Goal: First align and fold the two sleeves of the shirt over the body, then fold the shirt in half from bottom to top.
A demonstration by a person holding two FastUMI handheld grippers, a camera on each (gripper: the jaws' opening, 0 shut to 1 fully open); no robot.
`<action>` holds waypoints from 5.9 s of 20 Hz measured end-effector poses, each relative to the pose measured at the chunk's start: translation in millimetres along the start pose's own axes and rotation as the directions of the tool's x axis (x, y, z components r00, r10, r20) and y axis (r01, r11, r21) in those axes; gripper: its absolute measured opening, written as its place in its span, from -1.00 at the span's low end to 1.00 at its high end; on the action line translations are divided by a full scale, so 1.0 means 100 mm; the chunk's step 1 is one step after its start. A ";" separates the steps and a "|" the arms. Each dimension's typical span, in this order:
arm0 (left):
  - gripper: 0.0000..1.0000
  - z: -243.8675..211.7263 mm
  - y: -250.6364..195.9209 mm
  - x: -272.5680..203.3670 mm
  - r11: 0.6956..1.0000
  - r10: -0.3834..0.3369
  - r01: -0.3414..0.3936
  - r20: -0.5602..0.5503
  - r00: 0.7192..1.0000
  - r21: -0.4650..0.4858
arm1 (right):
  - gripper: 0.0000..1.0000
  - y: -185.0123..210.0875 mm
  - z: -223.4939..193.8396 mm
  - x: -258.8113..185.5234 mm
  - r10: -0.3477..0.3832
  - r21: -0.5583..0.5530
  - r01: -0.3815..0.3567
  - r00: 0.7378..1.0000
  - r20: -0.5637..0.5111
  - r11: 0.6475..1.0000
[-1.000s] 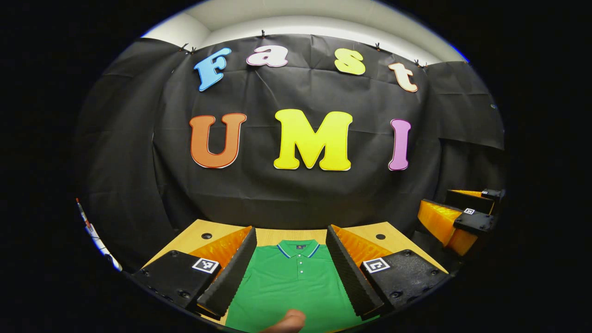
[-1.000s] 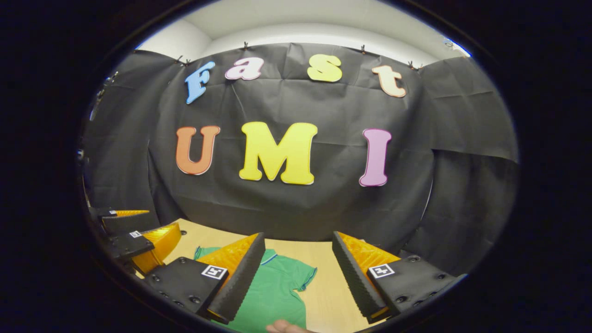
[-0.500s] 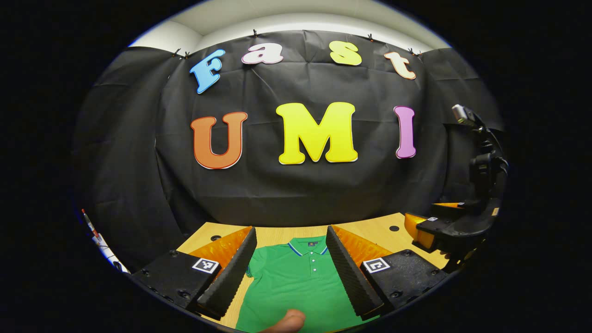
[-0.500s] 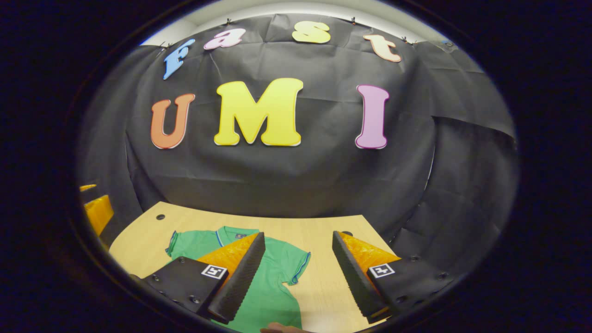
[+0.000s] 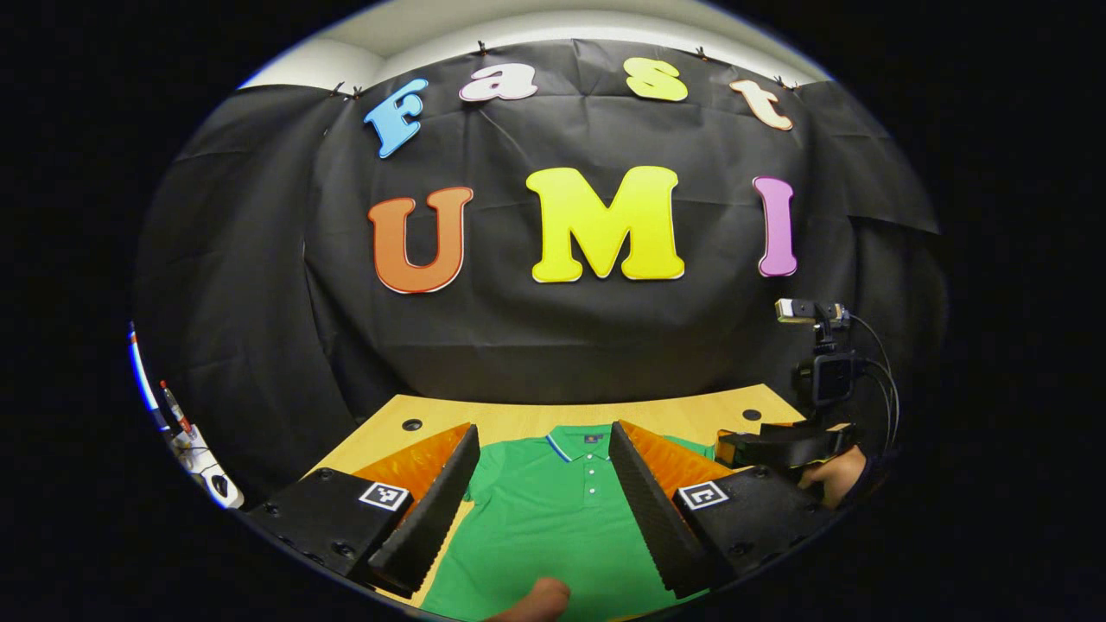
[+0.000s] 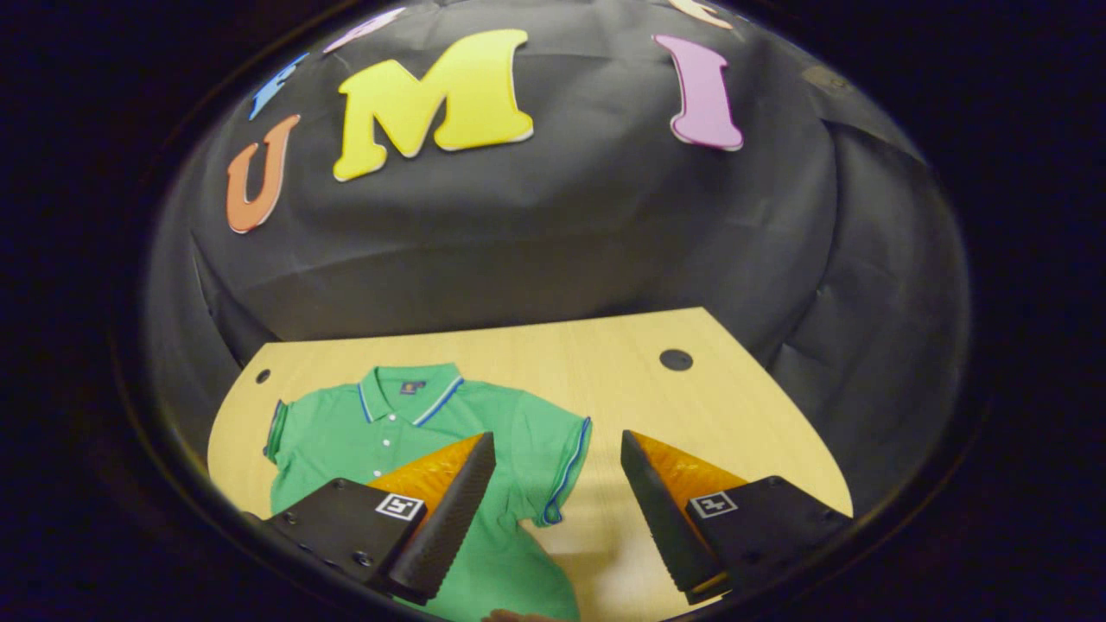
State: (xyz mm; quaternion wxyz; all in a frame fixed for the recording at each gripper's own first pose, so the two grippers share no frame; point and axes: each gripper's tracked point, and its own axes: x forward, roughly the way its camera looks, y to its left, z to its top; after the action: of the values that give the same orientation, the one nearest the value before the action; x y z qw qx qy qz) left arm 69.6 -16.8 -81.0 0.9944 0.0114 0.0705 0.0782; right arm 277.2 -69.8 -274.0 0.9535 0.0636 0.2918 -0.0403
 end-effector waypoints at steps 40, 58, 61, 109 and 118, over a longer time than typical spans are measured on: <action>0.94 -0.63 0.92 -0.11 0.994 0.104 -0.109 -0.154 0.983 -0.025 | -0.93 -0.01 -0.07 0.77 -0.080 0.079 0.092 0.986 -0.148 0.993; 0.95 -0.97 1.58 -0.21 0.991 0.119 -0.127 -0.190 0.975 -0.030 | -0.92 1.41 -0.39 0.66 0.099 -0.120 -0.123 0.978 -0.183 0.985; 0.95 -1.06 1.64 -0.21 0.990 0.119 -0.132 -0.198 0.973 -0.051 | -0.92 1.50 -0.54 0.67 0.092 -0.184 -0.131 0.974 -0.207 0.974; 0.53 -2.39 1.23 2.73 0.982 -0.086 -0.033 -0.594 0.800 -0.187 | 0.91 0.93 -0.13 -2.07 0.008 -0.158 -0.001 0.999 0.046 0.987; -0.41 -2.48 1.40 2.71 0.981 -0.039 -0.092 -0.645 0.763 -0.168 | 0.87 0.75 -0.21 -2.04 -0.012 -0.129 0.017 0.999 0.036 0.991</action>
State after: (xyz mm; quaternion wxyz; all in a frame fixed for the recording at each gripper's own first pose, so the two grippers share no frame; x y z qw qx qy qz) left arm 277.8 166.4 -359.5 0.9046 -0.1098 0.4000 0.0979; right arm 105.3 15.4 -169.2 0.9603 -0.0014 0.2775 -0.0294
